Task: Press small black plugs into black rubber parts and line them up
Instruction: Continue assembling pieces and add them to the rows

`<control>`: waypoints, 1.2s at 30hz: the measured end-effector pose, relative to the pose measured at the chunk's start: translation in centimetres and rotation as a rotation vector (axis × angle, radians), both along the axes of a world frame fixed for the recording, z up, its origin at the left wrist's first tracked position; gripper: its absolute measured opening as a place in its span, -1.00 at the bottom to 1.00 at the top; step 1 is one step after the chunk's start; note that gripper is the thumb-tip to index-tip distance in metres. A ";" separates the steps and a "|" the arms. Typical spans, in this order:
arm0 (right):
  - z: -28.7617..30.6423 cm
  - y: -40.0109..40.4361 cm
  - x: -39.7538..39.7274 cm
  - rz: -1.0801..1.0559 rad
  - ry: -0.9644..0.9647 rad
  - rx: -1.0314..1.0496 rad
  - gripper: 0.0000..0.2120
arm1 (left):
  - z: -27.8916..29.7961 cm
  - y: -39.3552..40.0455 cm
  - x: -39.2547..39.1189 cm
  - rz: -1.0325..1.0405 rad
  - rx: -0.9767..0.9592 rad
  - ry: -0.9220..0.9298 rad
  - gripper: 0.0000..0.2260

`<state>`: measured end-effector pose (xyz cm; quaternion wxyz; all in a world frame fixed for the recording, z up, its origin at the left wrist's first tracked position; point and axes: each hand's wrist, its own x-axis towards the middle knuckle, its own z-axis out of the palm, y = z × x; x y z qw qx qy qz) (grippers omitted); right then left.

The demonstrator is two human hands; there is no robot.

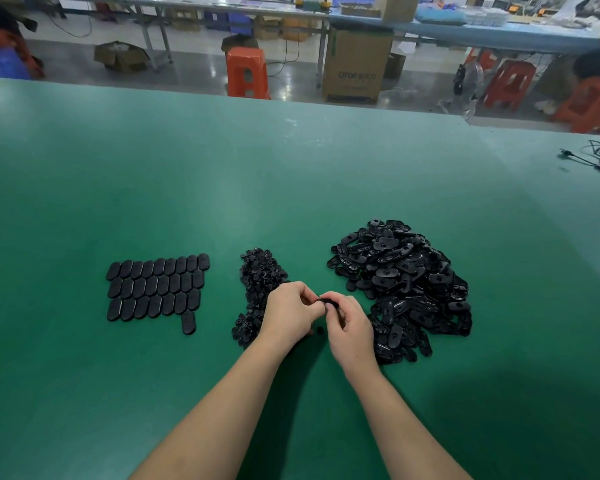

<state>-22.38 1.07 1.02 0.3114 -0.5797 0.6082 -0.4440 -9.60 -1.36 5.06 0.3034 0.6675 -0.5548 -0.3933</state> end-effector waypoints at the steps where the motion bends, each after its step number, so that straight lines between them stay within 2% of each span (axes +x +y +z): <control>1: 0.0 0.0 0.0 0.001 -0.008 0.005 -0.79 | 0.1 0.1 0.0 -0.003 -0.004 -0.013 -0.91; 12: -0.1 0.0 -0.1 -0.023 -0.122 0.017 -0.83 | 0.7 0.5 -0.3 -0.042 -0.084 -0.073 -0.93; 17: -0.4 -0.1 -0.1 -0.039 -0.095 -0.010 -0.85 | 0.5 0.6 -0.2 -0.057 -0.092 -0.076 -0.94; 24: -0.4 -0.2 -0.1 -0.048 -0.089 -0.045 -0.69 | 0.1 0.8 -0.2 -0.112 -0.154 -0.137 -0.94; 26: -0.6 -0.3 0.0 -0.041 -0.086 -0.038 -0.74 | -0.1 0.9 -0.3 -0.142 -0.222 -0.197 -0.89; 29: -0.8 -0.4 -0.1 -0.027 -0.063 -0.020 -0.77 | -0.5 1.2 -0.4 -0.217 -0.370 -0.398 -0.80; 32: -0.8 -0.6 0.0 -0.014 -0.063 0.015 -0.72 | -0.4 1.6 -0.2 -0.234 -0.520 -0.577 -0.84; 36: -0.6 -0.3 0.3 0.008 -0.069 0.034 -0.69 | -0.6 1.6 0.1 -0.294 -0.643 -0.665 -0.93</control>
